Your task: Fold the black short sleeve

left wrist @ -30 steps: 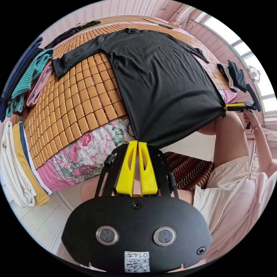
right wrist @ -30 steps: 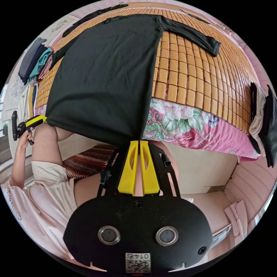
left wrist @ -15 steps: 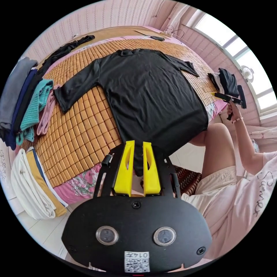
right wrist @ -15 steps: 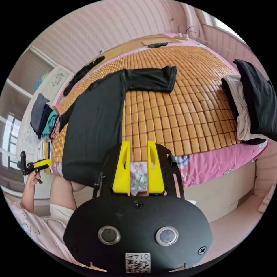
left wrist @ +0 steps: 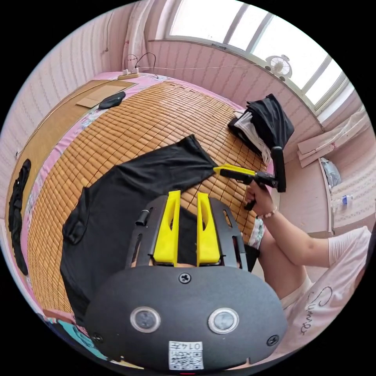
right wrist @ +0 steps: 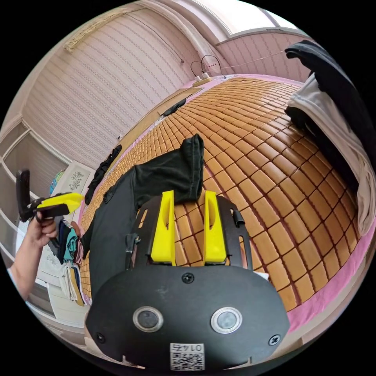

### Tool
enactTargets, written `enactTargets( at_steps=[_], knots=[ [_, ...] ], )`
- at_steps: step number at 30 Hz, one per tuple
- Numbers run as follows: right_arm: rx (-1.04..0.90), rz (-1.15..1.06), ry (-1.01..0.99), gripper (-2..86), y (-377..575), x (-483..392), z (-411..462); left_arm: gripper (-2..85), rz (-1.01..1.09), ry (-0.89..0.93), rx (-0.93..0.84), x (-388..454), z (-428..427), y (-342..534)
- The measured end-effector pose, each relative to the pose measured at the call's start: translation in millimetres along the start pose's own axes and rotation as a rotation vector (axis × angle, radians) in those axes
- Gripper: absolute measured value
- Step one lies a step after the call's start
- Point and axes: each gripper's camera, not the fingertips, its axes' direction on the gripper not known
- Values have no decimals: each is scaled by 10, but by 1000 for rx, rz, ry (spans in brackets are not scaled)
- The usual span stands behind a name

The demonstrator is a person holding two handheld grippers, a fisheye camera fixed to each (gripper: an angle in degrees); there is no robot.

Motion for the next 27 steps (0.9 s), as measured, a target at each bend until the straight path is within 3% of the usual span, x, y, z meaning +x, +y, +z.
enactTargets(
  at_steps=[3,8,15,20,27],
  knots=[
    [-48,16,36,24,-78,165,-8,81,42,-127,31,151,339,-682],
    [-45,36,-76,7,-125,449,-92,84,34,-143,-11,347,936,-1553],
    [-43,42,-103,2,-239,618,-124,46,34,-207,-128,469,1485,-1868],
    [46,80,-167,2,-258,757,-262,-6,-15,-178,-26,357,1264,-1807],
    [170,-129,-520,1,-280,484,-396,-9,-45,-118,185,-18,298,-1238]
  ],
)
